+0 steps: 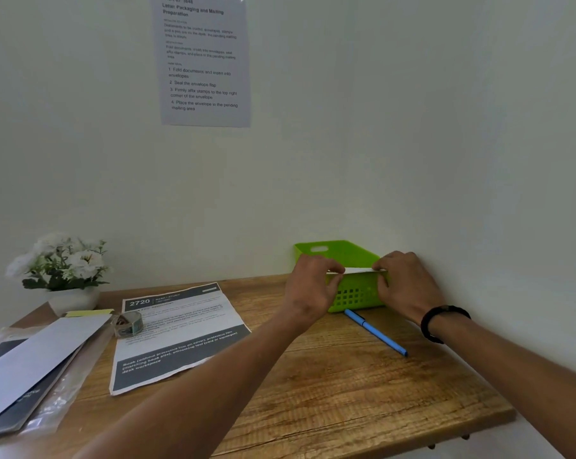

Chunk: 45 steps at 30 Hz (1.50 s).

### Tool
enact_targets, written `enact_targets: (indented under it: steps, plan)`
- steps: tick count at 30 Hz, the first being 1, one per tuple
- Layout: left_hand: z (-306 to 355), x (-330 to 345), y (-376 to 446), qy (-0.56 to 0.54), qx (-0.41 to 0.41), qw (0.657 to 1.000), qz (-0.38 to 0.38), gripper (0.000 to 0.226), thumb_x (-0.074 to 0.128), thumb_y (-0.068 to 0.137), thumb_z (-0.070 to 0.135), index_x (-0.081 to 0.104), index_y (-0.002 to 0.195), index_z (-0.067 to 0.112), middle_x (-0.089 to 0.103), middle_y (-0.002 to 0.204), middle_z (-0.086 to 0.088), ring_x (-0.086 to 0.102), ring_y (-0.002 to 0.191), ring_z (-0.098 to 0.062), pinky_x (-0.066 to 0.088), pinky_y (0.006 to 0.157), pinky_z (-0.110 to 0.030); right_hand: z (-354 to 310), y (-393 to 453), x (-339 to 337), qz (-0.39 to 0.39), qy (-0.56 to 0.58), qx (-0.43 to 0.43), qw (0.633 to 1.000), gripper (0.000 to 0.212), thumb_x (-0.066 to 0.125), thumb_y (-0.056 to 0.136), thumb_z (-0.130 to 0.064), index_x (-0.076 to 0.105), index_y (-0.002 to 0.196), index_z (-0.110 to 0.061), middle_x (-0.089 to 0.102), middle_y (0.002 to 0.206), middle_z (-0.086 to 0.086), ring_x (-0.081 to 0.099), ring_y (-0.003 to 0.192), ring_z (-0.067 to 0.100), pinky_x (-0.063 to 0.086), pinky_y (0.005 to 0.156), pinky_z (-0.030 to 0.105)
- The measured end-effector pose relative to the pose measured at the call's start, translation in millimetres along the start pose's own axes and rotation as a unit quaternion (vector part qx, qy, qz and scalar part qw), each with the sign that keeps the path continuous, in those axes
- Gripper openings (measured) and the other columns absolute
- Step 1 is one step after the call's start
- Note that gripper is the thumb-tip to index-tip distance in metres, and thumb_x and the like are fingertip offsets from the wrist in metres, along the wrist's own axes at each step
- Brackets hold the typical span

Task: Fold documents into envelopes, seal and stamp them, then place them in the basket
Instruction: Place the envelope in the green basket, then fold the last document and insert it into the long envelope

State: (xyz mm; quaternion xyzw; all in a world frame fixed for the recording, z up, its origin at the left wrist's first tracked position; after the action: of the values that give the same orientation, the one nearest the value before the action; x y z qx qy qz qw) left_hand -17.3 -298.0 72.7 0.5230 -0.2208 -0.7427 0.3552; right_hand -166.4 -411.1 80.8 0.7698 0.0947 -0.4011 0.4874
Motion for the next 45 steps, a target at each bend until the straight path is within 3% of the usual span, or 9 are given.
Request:
enact_targets:
  steps: [7, 12, 17, 19, 23, 28, 31, 35, 45]
  plan:
    - [-31, -30, -28, 0.039, 0.003, 0.999, -0.022, 0.029, 0.067, 0.098, 0.035, 0.071, 0.126, 0.027, 0.065, 0.132, -0.001, 0.048, 0.129, -0.02, 0.045, 0.104, -0.037, -12, -8, 0, 0.043, 0.016, -0.021, 0.999, 0.02, 0.064, 0.094, -0.01, 0.073, 0.112, -0.01, 0.069, 0.114, 0.007, 0.053, 0.109, 0.027, 0.051, 0.084, 0.038]
    - [-101, -77, -63, 0.118, -0.131, 0.982, -0.064, 0.045, 0.064, 0.096, 0.053, 0.064, 0.133, 0.028, 0.064, 0.135, -0.004, 0.051, 0.131, -0.028, 0.042, 0.106, -0.042, -62, -25, -3, 0.098, 0.019, -0.166, 0.981, 0.021, 0.072, 0.086, 0.0, 0.075, 0.105, -0.008, 0.067, 0.112, 0.006, 0.056, 0.107, 0.028, 0.053, 0.091, 0.042]
    - [-172, -122, -104, 0.174, -0.276, 0.941, -0.092, 0.059, 0.049, 0.099, 0.066, 0.056, 0.143, 0.027, 0.056, 0.151, -0.006, 0.047, 0.14, -0.031, 0.042, 0.112, -0.052, -137, -40, 23, 0.007, 0.043, -0.281, 0.959, 0.019, 0.073, 0.085, -0.003, 0.074, 0.103, -0.01, 0.069, 0.108, 0.005, 0.064, 0.102, 0.025, 0.055, 0.089, 0.037]
    - [-192, -129, -115, 0.205, -0.306, 0.92, -0.136, 0.069, 0.042, 0.099, 0.071, 0.05, 0.15, 0.026, 0.049, 0.155, -0.012, 0.042, 0.143, -0.035, 0.036, 0.117, -0.054, -163, -44, 43, -0.065, 0.073, -0.258, 0.961, 0.016, 0.068, 0.091, -0.016, 0.073, 0.107, -0.016, 0.068, 0.111, 0.0, 0.065, 0.105, 0.022, 0.054, 0.089, 0.032]
    - [-191, -126, -118, 0.225, -0.291, 0.906, -0.209, 0.076, 0.032, 0.097, 0.077, 0.04, 0.156, 0.029, 0.04, 0.16, -0.015, 0.037, 0.146, -0.037, 0.028, 0.121, -0.054, -187, -33, 93, -0.203, 0.11, -0.13, 0.964, 0.035, 0.058, 0.099, -0.046, 0.069, 0.124, -0.024, 0.067, 0.126, -0.004, 0.06, 0.116, 0.015, 0.043, 0.092, 0.026]
    - [-141, -106, -120, 0.198, -0.187, 0.919, -0.287, 0.073, 0.027, 0.099, 0.077, 0.032, 0.159, 0.036, 0.03, 0.167, -0.013, 0.027, 0.153, -0.033, 0.018, 0.124, -0.055, -188, 2, 129, -0.218, 0.153, -0.072, 0.961, 0.04, 0.046, 0.104, -0.051, 0.071, 0.097, -0.02, 0.074, 0.102, -0.001, 0.062, 0.084, 0.011, 0.041, 0.066, 0.022]
    - [-119, -92, -126, 0.164, -0.144, 0.922, -0.32, 0.072, 0.03, 0.099, 0.076, 0.028, 0.161, 0.039, 0.027, 0.168, -0.015, 0.024, 0.155, -0.033, 0.013, 0.125, -0.056, -180, 15, 152, -0.235, 0.154, -0.052, 0.958, 0.035, 0.055, 0.1, -0.051, 0.072, 0.106, -0.022, 0.074, 0.111, -0.004, 0.066, 0.095, 0.013, 0.046, 0.077, 0.024]
    - [-121, -90, -122, 0.153, -0.135, 0.931, -0.303, 0.071, 0.033, 0.101, 0.073, 0.028, 0.161, 0.037, 0.034, 0.164, -0.014, 0.031, 0.151, -0.034, 0.02, 0.123, -0.058, -177, 18, 163, -0.235, 0.131, -0.05, 0.962, 0.055, 0.063, 0.092, -0.057, 0.065, 0.132, -0.02, 0.069, 0.132, 0.0, 0.064, 0.117, 0.019, 0.048, 0.1, 0.031]
    - [-196, -128, -126, 0.144, -0.288, 0.926, -0.198, 0.074, 0.05, 0.095, 0.073, 0.038, 0.155, 0.032, 0.039, 0.161, -0.012, 0.031, 0.15, -0.037, 0.029, 0.122, -0.059, -180, 17, 162, -0.261, 0.12, -0.032, 0.957, 0.068, 0.062, 0.088, -0.068, 0.059, 0.14, -0.025, 0.06, 0.146, -0.003, 0.056, 0.132, 0.018, 0.038, 0.099, 0.024]
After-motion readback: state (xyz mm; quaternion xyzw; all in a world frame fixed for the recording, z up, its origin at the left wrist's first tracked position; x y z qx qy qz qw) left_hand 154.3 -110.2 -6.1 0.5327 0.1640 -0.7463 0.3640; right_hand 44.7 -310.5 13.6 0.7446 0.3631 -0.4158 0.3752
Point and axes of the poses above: each hand's wrist, its own y-axis towards the middle knuckle, its own x-axis out of the palm, z = x × y, the point moved 6 cm from there along y, towards the middle knuckle
